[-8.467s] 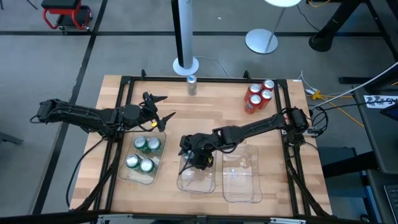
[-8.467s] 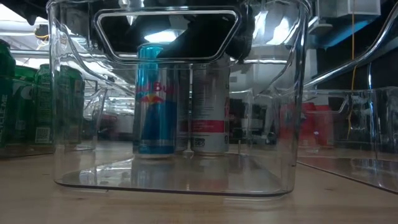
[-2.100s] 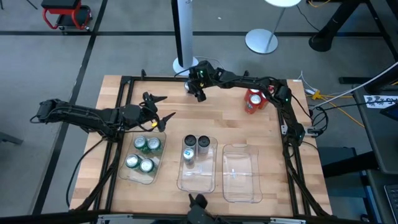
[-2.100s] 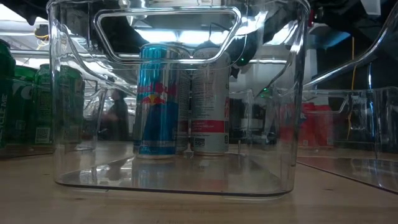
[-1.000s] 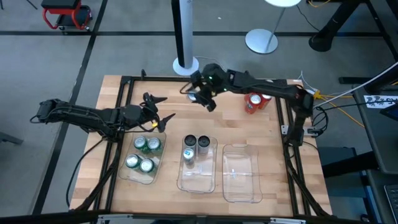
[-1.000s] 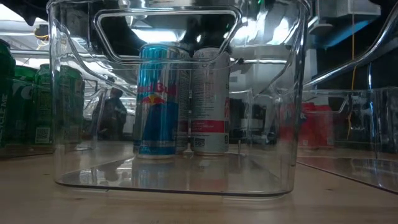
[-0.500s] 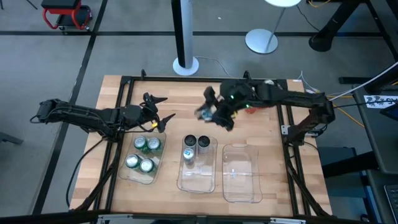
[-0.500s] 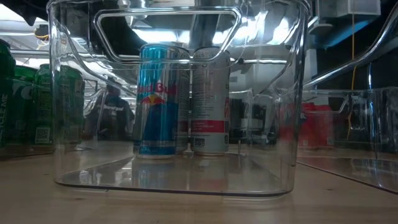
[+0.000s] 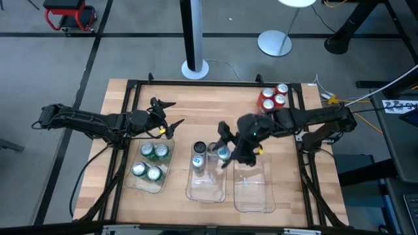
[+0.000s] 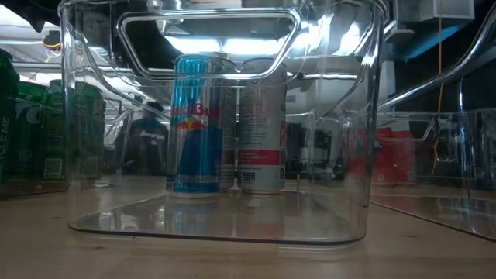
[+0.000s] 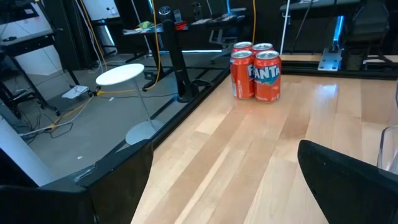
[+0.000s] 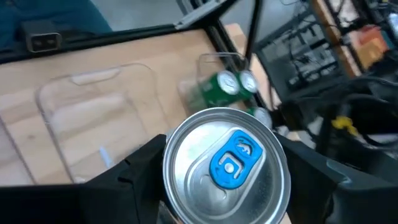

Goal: Sort soda cans
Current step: Put the blue soda can into the middle transparent bin

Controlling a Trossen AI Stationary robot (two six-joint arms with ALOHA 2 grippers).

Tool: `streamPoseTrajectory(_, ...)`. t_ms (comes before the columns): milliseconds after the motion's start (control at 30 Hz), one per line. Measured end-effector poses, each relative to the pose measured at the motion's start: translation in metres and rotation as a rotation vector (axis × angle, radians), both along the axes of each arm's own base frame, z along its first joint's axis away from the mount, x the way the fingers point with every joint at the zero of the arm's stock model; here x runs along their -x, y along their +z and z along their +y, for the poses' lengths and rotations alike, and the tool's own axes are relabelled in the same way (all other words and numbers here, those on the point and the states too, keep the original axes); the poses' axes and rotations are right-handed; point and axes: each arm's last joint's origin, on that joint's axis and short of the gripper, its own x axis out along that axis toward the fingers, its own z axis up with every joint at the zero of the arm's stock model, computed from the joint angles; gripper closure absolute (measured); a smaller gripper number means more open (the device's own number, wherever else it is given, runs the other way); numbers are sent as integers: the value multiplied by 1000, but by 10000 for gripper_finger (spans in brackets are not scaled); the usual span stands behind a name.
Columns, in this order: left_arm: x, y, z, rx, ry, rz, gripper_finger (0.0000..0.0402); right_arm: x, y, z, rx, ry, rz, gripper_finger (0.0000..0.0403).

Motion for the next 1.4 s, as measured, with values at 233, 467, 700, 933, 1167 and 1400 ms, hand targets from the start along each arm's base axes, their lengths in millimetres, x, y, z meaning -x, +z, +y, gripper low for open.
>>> streamPoseTrajectory(233,0,0,0,0,0,3,13,-4,-23,23,-23,34,18,157)
streamPoseTrajectory(467,0,0,0,7,2,-1,13,-10,-60,28,-98,48,51,157)
streamPoseTrajectory(700,0,0,0,7,1,-1,13,-11,-82,28,-95,35,65,157)
streamPoseTrajectory(933,0,0,0,7,2,-2,13,-17,-107,29,-104,15,78,155)
streamPoseTrajectory(1167,0,0,0,7,2,-6,13,-36,-138,29,-91,4,124,156)
streamPoseTrajectory(1400,0,0,0,7,2,-4,13,-50,-160,15,-80,-41,183,153)
